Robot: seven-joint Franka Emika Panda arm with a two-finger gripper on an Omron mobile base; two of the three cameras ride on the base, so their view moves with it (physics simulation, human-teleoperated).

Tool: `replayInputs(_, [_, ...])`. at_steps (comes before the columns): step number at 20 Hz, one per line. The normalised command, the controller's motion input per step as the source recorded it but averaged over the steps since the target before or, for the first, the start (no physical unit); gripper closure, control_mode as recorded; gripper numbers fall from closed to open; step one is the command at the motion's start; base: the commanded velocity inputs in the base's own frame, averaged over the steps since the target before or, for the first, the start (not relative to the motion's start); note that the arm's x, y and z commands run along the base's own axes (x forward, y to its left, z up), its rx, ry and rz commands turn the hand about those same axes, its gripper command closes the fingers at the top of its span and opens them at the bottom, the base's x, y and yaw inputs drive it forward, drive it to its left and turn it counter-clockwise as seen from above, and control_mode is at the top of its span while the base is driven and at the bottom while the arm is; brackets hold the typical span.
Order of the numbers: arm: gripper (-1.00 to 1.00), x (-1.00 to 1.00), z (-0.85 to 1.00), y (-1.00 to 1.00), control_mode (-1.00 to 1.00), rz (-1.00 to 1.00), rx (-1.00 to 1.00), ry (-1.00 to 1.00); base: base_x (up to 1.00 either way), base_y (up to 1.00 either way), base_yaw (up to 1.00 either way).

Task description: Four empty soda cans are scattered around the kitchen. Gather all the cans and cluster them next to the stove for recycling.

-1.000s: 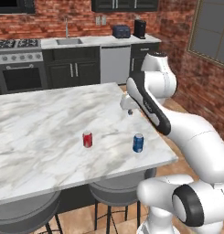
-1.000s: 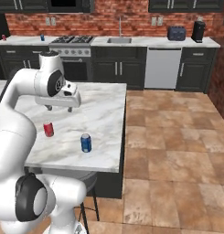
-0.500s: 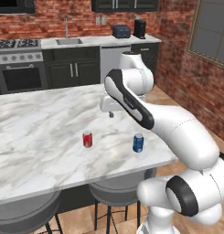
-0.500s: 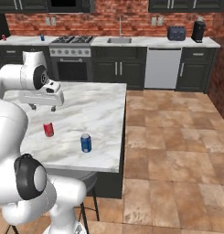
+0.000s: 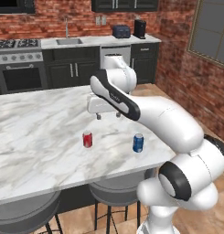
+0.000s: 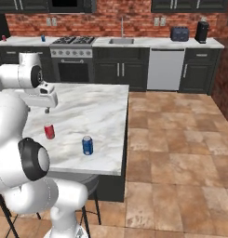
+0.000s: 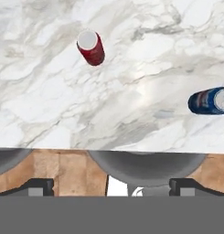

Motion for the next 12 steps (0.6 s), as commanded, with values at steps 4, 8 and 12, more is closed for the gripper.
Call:
replayInputs(4, [-1.0, 0.38, -0.22, 0.34, -1.0, 0.0, 0.0, -0.01, 0.0, 0.0, 0.0])
replayInputs(8, [-1.0, 0.42, -0.22, 0.1, -1.0, 0.0, 0.0, -0.04, 0.0, 0.0, 0.0])
replayInputs(12, [-1.0, 0.36, -0.22, 0.01, -1.0, 0.0, 0.0, -0.05, 0.0, 0.0, 0.0])
